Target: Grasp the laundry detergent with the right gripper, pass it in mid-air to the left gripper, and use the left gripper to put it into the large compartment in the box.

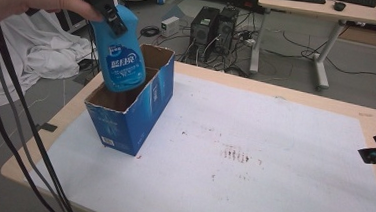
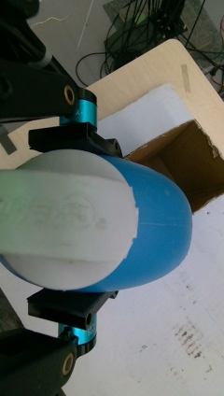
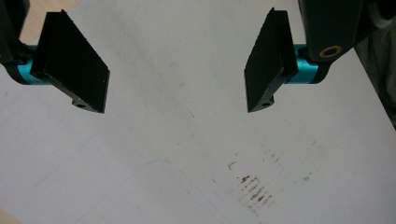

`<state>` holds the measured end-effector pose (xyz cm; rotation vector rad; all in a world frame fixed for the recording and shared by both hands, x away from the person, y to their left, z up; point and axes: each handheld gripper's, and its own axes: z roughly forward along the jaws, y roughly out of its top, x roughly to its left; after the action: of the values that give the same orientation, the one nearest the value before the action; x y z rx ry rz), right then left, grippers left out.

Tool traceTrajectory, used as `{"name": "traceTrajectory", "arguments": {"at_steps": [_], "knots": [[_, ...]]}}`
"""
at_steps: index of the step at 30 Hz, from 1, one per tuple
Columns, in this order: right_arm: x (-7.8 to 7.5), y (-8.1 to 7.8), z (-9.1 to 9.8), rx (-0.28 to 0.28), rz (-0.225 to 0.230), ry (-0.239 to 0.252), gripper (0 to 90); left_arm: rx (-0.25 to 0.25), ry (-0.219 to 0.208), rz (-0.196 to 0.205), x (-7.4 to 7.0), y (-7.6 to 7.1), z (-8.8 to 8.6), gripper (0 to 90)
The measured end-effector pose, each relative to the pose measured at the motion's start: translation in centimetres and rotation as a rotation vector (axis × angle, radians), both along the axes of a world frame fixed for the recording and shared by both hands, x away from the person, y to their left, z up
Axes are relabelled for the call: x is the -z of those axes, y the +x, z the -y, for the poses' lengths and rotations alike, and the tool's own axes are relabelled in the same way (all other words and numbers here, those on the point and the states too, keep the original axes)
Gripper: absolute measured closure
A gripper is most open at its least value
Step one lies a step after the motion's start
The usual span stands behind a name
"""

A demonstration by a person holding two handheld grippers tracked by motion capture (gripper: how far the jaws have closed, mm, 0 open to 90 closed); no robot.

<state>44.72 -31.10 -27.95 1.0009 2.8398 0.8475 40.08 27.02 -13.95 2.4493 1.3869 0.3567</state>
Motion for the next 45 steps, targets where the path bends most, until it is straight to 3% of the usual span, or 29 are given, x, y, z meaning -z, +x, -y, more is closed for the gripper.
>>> {"name": "traceTrajectory", "arguments": {"at_steps": [33, 45], "knots": [[0.6, -0.1, 0.0, -0.002, -0.011, -0.03, 22.0, 0.024, 0.035, -0.096, 7.5, 0.5, 0.6, 37.9], [0.7, -0.1, -0.3, -0.006, -0.008, -0.038, 22.0, 0.06, 0.067, -0.123, 10.5, 0.5, 0.8, 37.9]]}}
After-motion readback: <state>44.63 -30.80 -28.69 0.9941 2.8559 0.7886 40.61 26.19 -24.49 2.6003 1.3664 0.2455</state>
